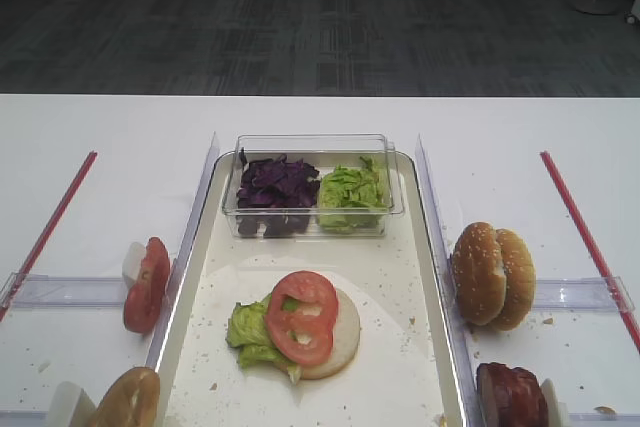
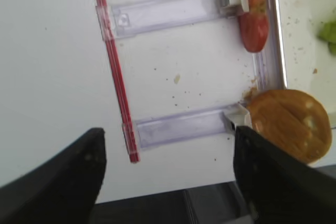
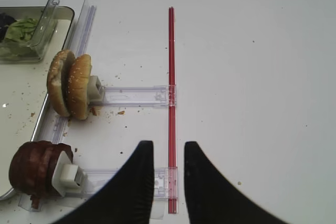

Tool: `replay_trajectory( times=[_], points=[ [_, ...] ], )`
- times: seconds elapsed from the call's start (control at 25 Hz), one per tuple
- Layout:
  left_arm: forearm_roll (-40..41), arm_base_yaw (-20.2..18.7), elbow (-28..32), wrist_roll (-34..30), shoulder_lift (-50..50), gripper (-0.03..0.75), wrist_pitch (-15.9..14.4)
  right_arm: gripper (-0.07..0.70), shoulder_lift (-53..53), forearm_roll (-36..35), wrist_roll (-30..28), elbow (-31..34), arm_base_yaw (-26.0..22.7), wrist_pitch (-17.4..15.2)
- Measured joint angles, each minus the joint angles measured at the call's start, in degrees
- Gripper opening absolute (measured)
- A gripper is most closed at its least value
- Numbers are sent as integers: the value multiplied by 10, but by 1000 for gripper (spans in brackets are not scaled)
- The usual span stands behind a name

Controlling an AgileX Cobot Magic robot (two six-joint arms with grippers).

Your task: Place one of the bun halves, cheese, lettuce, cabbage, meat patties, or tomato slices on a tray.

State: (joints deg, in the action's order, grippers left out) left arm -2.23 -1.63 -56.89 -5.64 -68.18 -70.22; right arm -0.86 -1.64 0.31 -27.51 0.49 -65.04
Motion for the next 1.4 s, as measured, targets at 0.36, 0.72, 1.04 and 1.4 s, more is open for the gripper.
replay_trajectory(
  times=[0.36,0.72,1.04,1.4],
  points=[
    [0,0,116,6,203,473,-6,193,0,0,0,0,0,0],
    [-1,0,206,6,394,473,16,193,0,0,-3,0,0,0],
    [-10,0,258,10,520,473,23,193,0,0,-3,0,0,0],
    [-10,0,287,10,640,473,23,193,0,0,-3,0,0,0]
  ],
)
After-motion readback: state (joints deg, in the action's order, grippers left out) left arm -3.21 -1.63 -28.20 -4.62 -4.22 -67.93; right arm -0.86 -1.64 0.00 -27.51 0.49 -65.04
